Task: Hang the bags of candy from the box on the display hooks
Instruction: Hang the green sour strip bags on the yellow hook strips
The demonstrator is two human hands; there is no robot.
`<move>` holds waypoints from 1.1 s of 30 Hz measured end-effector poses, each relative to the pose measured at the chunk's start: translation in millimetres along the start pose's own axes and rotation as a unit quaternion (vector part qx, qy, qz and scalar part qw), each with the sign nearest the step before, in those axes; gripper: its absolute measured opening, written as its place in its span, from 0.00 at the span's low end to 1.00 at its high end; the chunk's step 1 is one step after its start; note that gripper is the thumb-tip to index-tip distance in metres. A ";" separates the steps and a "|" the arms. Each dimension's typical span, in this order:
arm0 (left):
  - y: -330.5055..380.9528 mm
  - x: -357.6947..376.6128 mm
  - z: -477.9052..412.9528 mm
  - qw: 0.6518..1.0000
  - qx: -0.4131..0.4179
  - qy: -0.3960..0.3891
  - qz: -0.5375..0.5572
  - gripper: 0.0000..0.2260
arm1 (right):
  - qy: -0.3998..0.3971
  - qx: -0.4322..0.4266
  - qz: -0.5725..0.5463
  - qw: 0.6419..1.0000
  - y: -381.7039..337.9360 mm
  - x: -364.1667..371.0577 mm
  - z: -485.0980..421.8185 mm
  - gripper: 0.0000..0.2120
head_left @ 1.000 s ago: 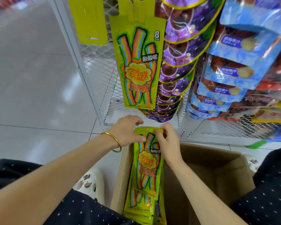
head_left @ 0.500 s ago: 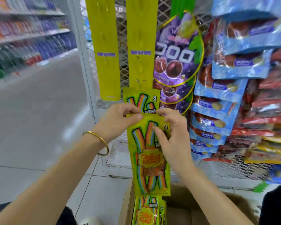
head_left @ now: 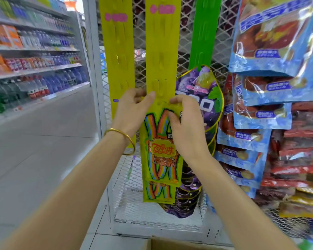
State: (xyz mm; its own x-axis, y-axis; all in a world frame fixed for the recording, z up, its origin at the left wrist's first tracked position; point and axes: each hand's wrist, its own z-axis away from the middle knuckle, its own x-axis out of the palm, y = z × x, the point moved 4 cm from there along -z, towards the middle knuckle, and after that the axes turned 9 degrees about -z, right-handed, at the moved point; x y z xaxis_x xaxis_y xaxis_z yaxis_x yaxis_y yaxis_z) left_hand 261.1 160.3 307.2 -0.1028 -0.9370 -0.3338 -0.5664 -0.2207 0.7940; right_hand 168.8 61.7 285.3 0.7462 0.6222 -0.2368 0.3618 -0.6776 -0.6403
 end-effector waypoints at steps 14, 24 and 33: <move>-9.6 11.5 -2.9 0.998 -0.045 -0.033 0.033 0.05 | -0.029 0.029 0.088 0.995 0.6 9.0 -6.4 0.18; -14.9 15.8 -2.3 0.998 -0.006 -0.056 0.039 0.12 | -0.021 0.018 0.116 0.993 4.3 13.5 6.8 0.20; -18.9 9.4 12.0 0.999 0.051 -0.008 -0.016 0.12 | 0.026 -0.061 0.215 0.974 8.2 12.5 18.5 0.23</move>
State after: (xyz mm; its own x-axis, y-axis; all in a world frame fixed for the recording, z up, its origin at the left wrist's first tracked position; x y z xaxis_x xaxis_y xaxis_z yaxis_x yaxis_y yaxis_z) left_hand 261.0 158.9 282.9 -0.0963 -0.9252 -0.3671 -0.6496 -0.2210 0.7274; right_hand 170.7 71.2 263.6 0.8698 0.2512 -0.4247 0.0699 -0.9148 -0.3979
